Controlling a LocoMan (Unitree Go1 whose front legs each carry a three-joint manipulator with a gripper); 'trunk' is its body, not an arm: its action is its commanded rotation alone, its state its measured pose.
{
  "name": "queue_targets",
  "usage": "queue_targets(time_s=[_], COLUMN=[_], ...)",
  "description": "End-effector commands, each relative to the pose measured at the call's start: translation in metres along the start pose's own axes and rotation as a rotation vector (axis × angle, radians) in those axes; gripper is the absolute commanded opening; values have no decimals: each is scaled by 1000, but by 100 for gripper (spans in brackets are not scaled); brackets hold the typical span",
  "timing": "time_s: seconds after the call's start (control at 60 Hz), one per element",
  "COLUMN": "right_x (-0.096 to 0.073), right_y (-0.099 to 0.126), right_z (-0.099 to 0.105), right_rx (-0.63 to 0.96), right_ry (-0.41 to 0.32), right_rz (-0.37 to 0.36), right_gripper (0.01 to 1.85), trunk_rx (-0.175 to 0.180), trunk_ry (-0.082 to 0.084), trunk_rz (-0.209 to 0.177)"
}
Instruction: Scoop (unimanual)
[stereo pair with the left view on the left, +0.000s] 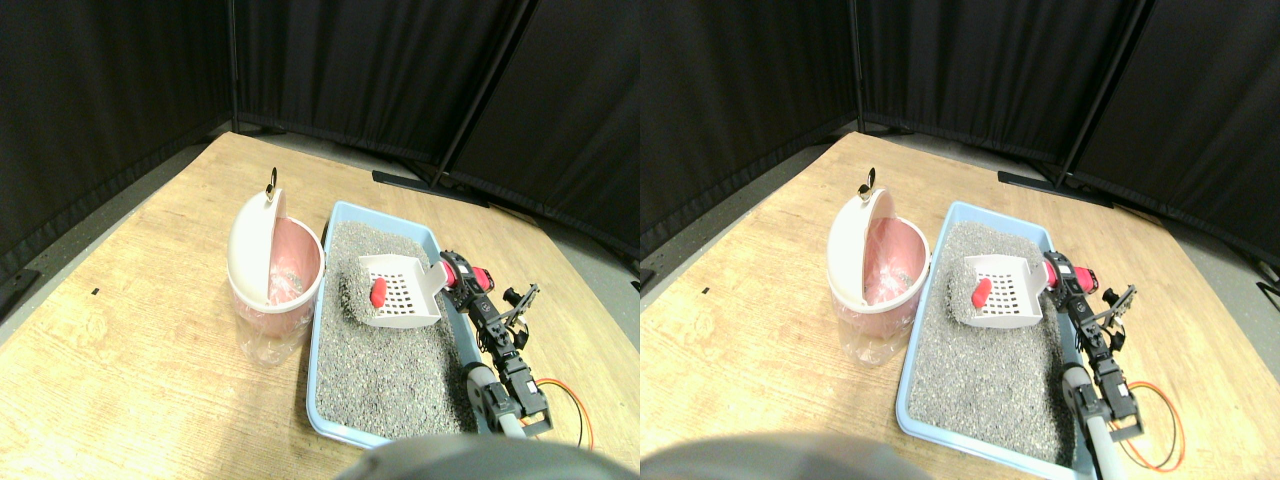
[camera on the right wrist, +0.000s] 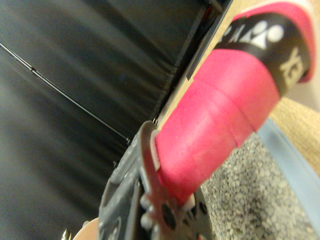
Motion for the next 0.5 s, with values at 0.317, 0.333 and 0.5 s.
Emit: queue_targets(time_s=[0.317,0.333,0.5], right_x=[8,9,14], right_y=[-6,-7,-7], right_z=[58,60,77], right_rx=[69,76,175], right_ry=[-138,-142,-125], right_rz=[-37,-28,-84], right_gripper=[5,5,5], trunk_rx=[-6,-6,-5], trunk_ry=[-13,-13,-20], trunk_rz=[-14,-13,-12])
